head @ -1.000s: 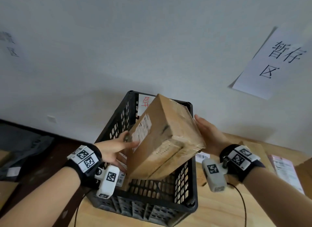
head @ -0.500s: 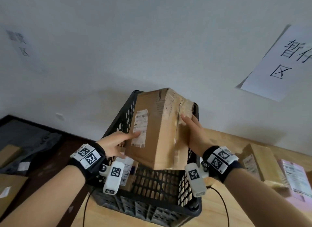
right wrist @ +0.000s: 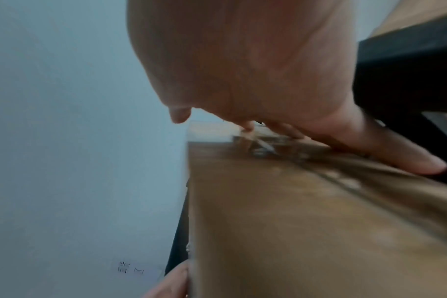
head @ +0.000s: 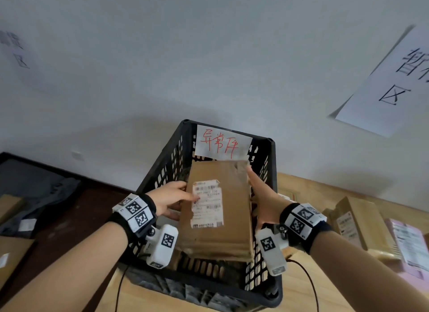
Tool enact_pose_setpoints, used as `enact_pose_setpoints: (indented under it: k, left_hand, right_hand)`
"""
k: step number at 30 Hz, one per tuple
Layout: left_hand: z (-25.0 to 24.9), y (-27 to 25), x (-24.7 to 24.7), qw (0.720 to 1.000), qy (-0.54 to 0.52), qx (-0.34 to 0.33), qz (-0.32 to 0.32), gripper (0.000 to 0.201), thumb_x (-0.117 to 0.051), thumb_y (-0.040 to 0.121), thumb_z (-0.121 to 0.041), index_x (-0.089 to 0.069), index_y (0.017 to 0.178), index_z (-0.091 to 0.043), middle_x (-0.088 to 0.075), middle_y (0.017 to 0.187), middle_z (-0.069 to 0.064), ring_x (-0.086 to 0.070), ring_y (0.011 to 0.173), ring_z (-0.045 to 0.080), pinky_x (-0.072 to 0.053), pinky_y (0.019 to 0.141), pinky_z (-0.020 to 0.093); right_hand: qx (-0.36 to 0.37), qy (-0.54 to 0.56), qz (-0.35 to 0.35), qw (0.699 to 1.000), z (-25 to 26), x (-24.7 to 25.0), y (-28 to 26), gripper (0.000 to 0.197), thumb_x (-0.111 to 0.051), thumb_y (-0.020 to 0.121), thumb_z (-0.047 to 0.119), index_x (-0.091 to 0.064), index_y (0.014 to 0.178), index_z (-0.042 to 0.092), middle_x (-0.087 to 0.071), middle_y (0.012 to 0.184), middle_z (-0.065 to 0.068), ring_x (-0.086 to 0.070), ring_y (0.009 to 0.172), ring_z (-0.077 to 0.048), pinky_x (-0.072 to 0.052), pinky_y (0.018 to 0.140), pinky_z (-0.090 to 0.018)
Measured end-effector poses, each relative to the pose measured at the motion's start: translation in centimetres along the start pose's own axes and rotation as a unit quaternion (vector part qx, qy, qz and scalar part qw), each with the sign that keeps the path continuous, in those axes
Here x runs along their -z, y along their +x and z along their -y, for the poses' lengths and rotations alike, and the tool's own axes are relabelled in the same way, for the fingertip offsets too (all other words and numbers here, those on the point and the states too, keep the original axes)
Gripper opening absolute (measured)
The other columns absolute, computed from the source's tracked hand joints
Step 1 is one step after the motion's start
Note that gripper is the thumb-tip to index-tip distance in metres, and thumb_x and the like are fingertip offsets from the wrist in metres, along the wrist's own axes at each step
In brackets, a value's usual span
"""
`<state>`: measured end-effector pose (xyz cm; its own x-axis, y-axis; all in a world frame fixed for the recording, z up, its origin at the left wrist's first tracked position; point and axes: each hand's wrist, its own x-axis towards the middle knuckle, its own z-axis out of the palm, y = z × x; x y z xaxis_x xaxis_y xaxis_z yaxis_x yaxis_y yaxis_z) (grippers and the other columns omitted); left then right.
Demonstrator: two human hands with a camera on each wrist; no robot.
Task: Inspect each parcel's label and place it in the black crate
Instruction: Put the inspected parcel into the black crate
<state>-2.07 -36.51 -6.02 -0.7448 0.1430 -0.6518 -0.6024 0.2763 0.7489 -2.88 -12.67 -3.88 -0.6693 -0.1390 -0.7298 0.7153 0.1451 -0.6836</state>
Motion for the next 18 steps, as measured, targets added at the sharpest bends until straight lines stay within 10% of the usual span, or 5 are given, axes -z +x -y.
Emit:
enact_pose_setpoints:
  k: [2,7,10,16,18]
  left_hand:
    - [0.5,0.5,-0.6,0.999,0.031,0.024,0.022,0.032,-0.068,0.085,-0.015,-0.056,0.114,-0.022,-0.064,0.117,0.006,-0.061,0.107,0.029,-0.058,0.077,0.046]
    - [1.4,2.1,-1.6,0.99,0.015,0.12,0.077,0.029,-0.061,0.091,-0.018,-0.053,0.117,-0.008,-0.062,0.107,0.014,-0.062,0.09,0.029,-0.054,0.077,0.047]
    - [1.7,3.0,-1.9,0.984,0.012,0.166,0.065,0.071,-0.066,0.088,-0.029,-0.028,0.144,-0.006,-0.039,0.138,0.026,-0.051,0.114,0.042,-0.05,0.082,0.053]
    - [3.1,5.6,-2.4,0.965,-0.07,0.237,0.085,0.106,-0.067,0.081,-0.047,0.007,0.152,-0.018,-0.006,0.154,0.031,-0.019,0.135,0.056,-0.028,0.103,0.065]
    - [3.1,6.1,-2.9,0.964,-0.076,0.242,0.081,0.105,-0.066,0.082,-0.048,0.007,0.152,-0.017,-0.003,0.155,0.029,-0.013,0.138,0.054,-0.024,0.107,0.063]
  right_hand:
    - [-0.026,-0.028,0.036,0.999,-0.8,0.0,0.7,0.089,-0.045,0.069,0.085,-0.052,0.132,0.022,-0.049,0.139,-0.012,-0.049,0.122,-0.036,-0.035,0.101,-0.06]
    - [-0.091,-0.071,0.023,0.993,-2.7,-0.8,2.2,0.088,-0.048,0.083,0.069,-0.022,0.151,0.018,-0.019,0.157,-0.014,-0.022,0.141,-0.04,-0.024,0.108,-0.064]
    - [-0.121,-0.093,0.001,0.988,-3.4,-1.3,3.1,0.083,-0.046,0.089,0.06,-0.014,0.152,0.015,-0.011,0.159,-0.014,-0.015,0.144,-0.037,-0.02,0.113,-0.058]
    - [-0.136,-0.096,-0.03,0.986,-3.9,-2.0,4.3,0.053,-0.042,0.1,0.037,-0.036,0.141,0.005,-0.041,0.145,-0.014,-0.042,0.131,-0.027,-0.038,0.093,-0.036]
    - [-0.142,-0.129,-0.068,0.979,-4.1,-2.9,4.9,0.052,-0.044,0.099,0.035,-0.036,0.142,0.005,-0.039,0.147,-0.015,-0.04,0.133,-0.027,-0.037,0.103,-0.034]
